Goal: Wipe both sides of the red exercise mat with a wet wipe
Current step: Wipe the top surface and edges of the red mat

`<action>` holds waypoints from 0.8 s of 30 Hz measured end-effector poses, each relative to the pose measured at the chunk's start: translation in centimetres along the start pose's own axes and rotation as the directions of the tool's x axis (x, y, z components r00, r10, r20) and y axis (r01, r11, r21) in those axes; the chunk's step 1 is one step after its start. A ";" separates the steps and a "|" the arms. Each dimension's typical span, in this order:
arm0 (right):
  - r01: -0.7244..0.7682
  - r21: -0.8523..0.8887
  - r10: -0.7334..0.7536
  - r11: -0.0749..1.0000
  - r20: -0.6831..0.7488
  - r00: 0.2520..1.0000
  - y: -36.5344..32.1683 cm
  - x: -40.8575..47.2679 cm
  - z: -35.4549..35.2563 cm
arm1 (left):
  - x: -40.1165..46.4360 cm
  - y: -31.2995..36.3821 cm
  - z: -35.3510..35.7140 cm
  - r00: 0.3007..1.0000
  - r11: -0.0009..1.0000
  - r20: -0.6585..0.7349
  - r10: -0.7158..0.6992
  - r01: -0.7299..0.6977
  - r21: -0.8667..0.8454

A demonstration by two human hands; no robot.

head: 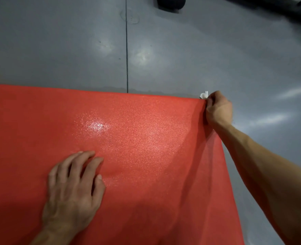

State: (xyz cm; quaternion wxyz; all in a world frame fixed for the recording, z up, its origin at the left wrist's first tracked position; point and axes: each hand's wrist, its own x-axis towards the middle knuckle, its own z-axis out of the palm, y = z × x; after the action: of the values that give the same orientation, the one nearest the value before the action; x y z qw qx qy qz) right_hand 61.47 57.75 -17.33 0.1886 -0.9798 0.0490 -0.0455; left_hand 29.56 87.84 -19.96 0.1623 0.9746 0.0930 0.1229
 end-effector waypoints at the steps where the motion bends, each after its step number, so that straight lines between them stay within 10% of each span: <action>1: 0.020 0.002 -0.020 1.000 -0.013 1.000 -0.5 -0.2 0.2 | 0.0 0.0 0.0 1.000 1.000 0.000 0.001 -0.001 0.004; 8: 0.506 0.085 -0.511 0.858 0.242 0.825 -11.3 -4.8 4.7 | 0.1 -0.1 0.0 1.000 1.000 0.003 0.011 -0.011 0.008; 16: 0.252 -0.239 -0.224 0.938 0.141 0.964 -5.4 -1.6 0.3 | 0.0 -0.3 -0.1 1.000 1.000 0.029 -0.005 0.005 0.006; 24: 0.589 -0.006 -0.546 0.808 0.368 0.753 -19.3 -8.6 6.2 | 0.0 -0.3 -0.2 0.999 1.000 0.050 -0.004 0.004 0.015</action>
State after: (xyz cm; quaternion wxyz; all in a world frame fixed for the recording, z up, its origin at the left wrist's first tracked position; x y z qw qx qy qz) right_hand 55.13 78.77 -16.44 0.1114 -0.9496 -0.2826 0.0769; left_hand 29.51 88.21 -19.92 0.1576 0.9784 0.0917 0.0975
